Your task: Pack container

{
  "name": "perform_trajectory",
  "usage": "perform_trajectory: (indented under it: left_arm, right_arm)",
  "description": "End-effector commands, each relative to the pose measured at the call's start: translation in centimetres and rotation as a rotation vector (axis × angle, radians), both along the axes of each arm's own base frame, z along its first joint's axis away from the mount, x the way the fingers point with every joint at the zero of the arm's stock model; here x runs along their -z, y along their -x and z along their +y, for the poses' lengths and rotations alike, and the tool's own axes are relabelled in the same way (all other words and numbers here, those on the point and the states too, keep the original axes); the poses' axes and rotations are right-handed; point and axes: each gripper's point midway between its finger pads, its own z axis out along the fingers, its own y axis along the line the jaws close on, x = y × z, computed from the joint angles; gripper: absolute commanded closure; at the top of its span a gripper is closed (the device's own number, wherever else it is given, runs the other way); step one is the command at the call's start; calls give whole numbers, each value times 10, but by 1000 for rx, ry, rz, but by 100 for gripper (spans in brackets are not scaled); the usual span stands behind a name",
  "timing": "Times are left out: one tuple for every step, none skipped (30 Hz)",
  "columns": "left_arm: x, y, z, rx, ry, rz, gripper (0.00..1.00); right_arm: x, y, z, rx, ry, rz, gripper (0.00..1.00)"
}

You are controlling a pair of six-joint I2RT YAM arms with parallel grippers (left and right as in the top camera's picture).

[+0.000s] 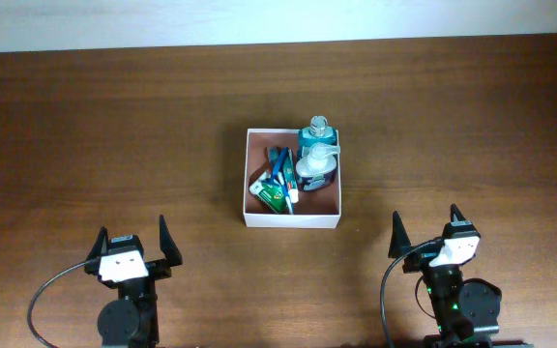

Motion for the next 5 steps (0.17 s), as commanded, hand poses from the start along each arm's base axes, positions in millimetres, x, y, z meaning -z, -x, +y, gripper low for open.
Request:
perform_trajectory:
  left_arm:
    - [0, 0, 0, 5, -18, 2, 0]
    - [0, 0, 0, 5, -18, 2, 0]
    - [0, 0, 0, 5, -18, 2, 0]
    - [0, 0, 0, 5, -18, 2, 0]
    - [0, 0, 0, 5, -18, 2, 0]
  right_arm:
    - [1, 0, 2, -12, 6, -1, 1]
    - [1, 0, 2, -12, 6, -1, 1]
    - [1, 0, 2, -12, 6, -1, 1]
    - [1, 0, 2, -12, 6, -1, 1]
    - [1, 0, 2, -12, 6, -1, 1]
